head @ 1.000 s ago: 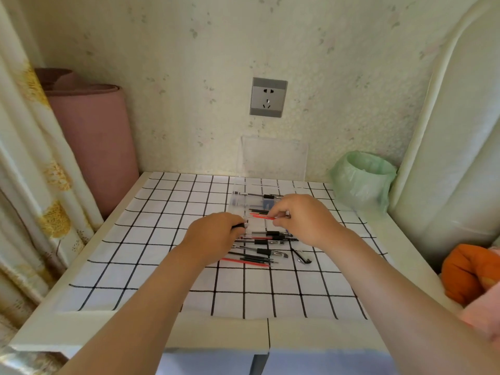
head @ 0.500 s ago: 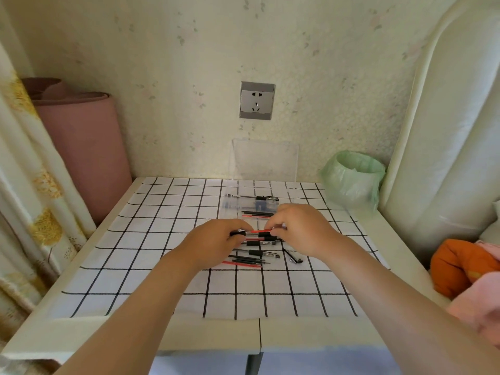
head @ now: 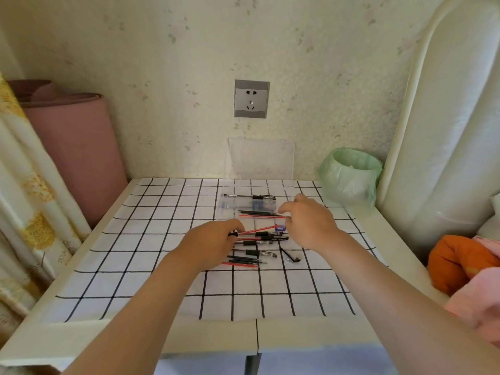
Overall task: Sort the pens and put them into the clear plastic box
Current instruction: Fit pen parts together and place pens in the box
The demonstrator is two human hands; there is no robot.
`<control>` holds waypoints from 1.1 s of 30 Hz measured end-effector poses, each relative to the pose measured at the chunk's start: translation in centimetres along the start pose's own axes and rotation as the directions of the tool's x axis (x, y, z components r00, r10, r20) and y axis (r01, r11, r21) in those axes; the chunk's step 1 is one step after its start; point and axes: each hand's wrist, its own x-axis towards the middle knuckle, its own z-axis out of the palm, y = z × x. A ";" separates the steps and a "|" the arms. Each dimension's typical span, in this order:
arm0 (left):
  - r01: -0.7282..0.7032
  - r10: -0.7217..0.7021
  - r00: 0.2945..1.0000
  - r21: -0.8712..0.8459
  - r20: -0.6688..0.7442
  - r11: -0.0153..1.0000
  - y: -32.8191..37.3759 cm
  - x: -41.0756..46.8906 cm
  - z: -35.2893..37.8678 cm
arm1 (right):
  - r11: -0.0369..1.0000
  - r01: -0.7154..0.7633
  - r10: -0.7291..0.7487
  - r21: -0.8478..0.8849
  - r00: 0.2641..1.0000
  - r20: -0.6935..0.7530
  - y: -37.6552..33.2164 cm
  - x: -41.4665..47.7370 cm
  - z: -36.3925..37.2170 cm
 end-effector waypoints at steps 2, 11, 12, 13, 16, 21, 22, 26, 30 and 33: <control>0.008 -0.008 1.000 0.025 -0.003 1.000 -0.1 0.0 0.0 | 0.998 -0.042 0.044 -0.041 0.997 0.062 0.5 0.3 0.5; 0.002 -0.002 1.000 0.000 -0.015 1.000 -0.2 0.1 0.1 | 0.999 -0.046 0.046 -0.002 0.995 0.092 1.1 1.7 1.7; 0.002 -0.002 1.000 -0.003 -0.013 1.000 -0.3 0.1 0.0 | 0.999 -0.044 0.044 -0.005 0.996 0.080 1.0 1.6 1.5; 0.002 -0.002 1.000 -0.005 -0.012 1.000 -0.3 0.0 0.0 | 0.999 -0.034 0.034 0.000 0.998 0.060 0.8 1.4 1.2; 0.001 -0.001 1.000 -0.022 -0.013 1.000 -0.5 0.0 -0.2 | 0.993 0.075 -0.079 0.092 0.996 0.037 -0.2 0.8 0.0; 0.001 -0.001 1.000 -0.064 -0.003 0.998 -0.7 -0.2 -0.5 | 0.967 0.240 -0.243 0.084 0.970 0.021 -1.3 0.1 -0.6; -0.003 0.003 1.000 -0.075 -0.002 0.997 -0.7 -0.3 -0.5 | 0.965 0.246 -0.247 0.094 0.969 0.004 -1.3 -0.1 -0.5; -0.048 0.050 0.999 -0.140 0.013 0.989 -0.2 -0.4 -0.3 | 0.935 0.273 -0.274 0.225 0.961 -0.029 -2.1 -0.7 -0.4; -0.052 0.056 0.998 -0.180 0.018 0.982 0.1 -0.4 -0.4 | 0.925 0.231 -0.237 0.301 0.971 -0.017 -2.4 -1.0 -0.7; -0.055 0.058 0.998 -0.161 0.017 0.985 0.1 -0.3 -0.5 | 0.945 0.199 -0.207 0.258 0.978 0.003 -1.9 -1.1 -1.0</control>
